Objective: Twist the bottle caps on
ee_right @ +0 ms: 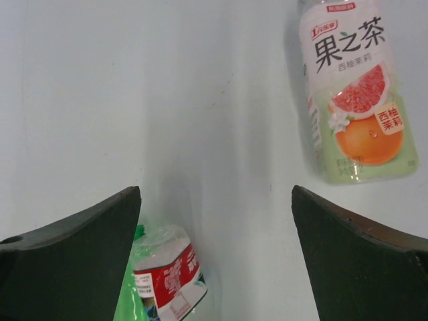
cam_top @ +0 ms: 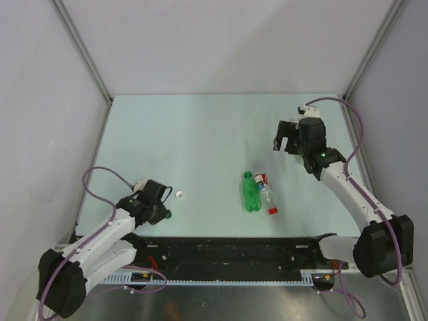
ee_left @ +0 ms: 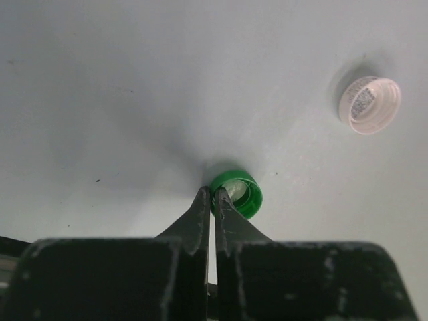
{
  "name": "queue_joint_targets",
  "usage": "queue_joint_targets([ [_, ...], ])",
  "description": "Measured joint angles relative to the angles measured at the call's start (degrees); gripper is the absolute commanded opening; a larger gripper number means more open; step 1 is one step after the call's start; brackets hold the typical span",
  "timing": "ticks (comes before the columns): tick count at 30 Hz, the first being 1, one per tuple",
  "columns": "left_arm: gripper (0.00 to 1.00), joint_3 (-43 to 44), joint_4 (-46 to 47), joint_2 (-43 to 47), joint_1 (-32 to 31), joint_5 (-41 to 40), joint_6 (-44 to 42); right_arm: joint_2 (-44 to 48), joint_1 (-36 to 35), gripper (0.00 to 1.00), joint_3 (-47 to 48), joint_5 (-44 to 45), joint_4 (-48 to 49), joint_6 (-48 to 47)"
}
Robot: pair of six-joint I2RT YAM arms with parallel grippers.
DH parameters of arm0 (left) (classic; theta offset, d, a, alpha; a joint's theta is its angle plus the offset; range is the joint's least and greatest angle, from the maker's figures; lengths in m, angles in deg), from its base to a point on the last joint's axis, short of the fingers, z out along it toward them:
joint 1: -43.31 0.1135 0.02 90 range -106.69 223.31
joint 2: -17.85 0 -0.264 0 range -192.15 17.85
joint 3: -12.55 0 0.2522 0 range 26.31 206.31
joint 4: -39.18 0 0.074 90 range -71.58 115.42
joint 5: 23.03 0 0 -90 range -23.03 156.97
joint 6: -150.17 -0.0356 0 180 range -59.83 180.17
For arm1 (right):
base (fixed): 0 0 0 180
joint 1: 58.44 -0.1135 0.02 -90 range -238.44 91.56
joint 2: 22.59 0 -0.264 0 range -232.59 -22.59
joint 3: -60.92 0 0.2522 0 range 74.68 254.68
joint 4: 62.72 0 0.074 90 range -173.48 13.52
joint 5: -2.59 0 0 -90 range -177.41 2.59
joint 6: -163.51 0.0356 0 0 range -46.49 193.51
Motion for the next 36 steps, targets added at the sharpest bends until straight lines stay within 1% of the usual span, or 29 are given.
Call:
queue_joint_targets([
  [7, 0.00, 1.03, 0.72, 2.12, -0.61, 1.44, -4.63, 3.30, 0.13, 0.99, -0.09, -4.28, -3.56, 2.14],
  [10, 0.00, 3.45, 1.51, 5.31, -1.27, 1.77, -7.21, 5.49, 0.22, 0.98, -0.11, -7.69, -4.63, 3.87],
  [13, 0.00, 5.51, 5.66, 9.03, -2.60, 4.17, -10.97, 8.07, 0.28, 0.98, -0.31, -13.18, -4.85, 6.49],
  [16, 0.00, 5.70, 16.39, 12.90, -4.61, 10.38, -15.98, 10.32, 0.46, 0.98, -0.63, -22.99, -3.15, 10.88],
  [18, 0.00, 5.38, 25.77, 14.27, -6.05, 15.15, -19.39, 10.62, 0.31, 0.97, -1.05, -30.80, -0.48, 15.47],
  [19, 0.00, 4.98, 32.15, 14.62, -6.88, 17.97, -21.70, 10.47, -0.02, 0.97, -1.51, -34.91, 1.77, 18.40],
  [22, 0.00, 4.92, 49.62, 13.49, -9.09, 25.42, -28.74, 9.16, -3.02, 0.96, -2.82, -44.98, 9.25, 27.28],
  [24, 0.00, 5.99, 56.96, 11.13, -9.81, 28.94, -32.35, 8.07, -6.29, 0.94, -3.23, -49.59, 14.05, 32.39],
  [27, 0.00, 10.54, 65.55, 5.22, -10.34, 34.58, -36.57, 7.28, -11.02, 0.87, -3.78, -52.70, 20.48, 39.06],
  [30, 0.00, 13.73, 70.60, 0.90, -10.86, 38.14, -38.71, 7.26, -14.01, 0.83, -5.25, -52.85, 28.65, 46.14],
  [33, 0.00, 14.32, 74.55, -0.52, -11.43, 40.11, -39.89, 7.15, -16.15, 0.80, -6.64, -52.35, 35.74, 52.09],
  [36, 0.00, 14.32, 77.70, -1.05, -11.65, 41.31, -40.11, 6.99, -18.16, 0.72, -7.37, -50.58, 41.24, 56.65],
])
